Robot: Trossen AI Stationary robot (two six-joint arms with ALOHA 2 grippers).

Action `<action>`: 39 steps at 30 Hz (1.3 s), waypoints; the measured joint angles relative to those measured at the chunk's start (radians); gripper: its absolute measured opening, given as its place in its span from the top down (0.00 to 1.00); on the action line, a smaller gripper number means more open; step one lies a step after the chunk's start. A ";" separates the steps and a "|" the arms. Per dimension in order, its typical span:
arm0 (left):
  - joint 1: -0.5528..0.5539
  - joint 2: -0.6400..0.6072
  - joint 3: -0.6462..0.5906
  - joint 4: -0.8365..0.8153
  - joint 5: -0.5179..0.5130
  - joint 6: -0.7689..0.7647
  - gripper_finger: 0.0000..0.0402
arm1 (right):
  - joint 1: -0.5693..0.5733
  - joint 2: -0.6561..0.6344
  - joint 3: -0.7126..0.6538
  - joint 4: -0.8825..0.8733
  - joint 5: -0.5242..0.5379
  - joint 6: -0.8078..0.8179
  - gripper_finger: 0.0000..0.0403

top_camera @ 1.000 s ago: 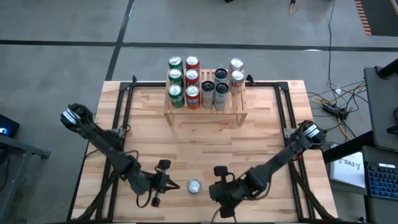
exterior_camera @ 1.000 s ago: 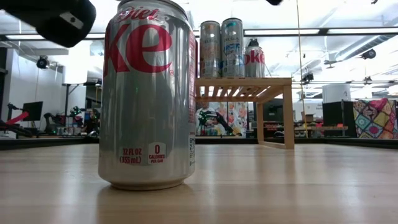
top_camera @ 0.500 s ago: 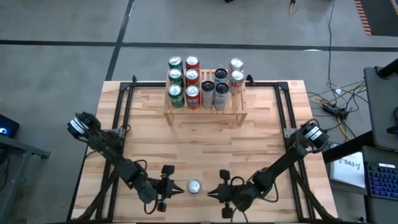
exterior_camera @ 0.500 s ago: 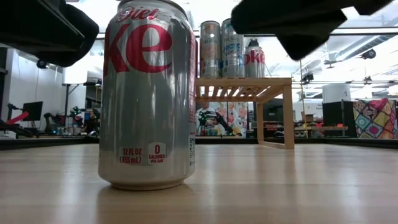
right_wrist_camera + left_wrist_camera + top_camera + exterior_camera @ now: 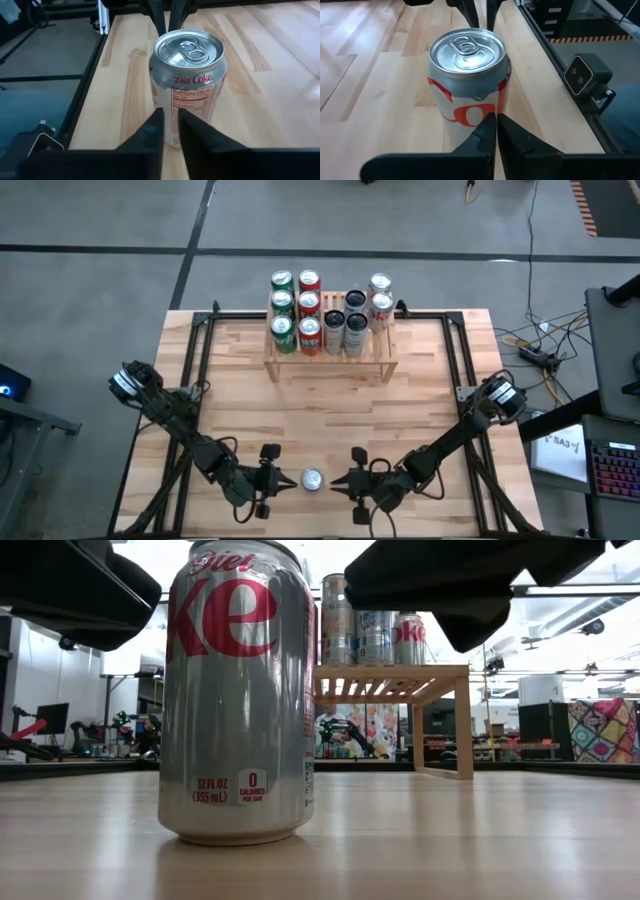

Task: Place canned beverage on shelf
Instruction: Put the red silver soda can aligned with other red silver soda can on the shelf

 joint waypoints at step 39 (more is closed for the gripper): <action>0.042 0.004 -0.006 0.031 -0.027 0.027 1.00 | -0.054 0.167 0.092 0.047 0.064 -0.065 0.15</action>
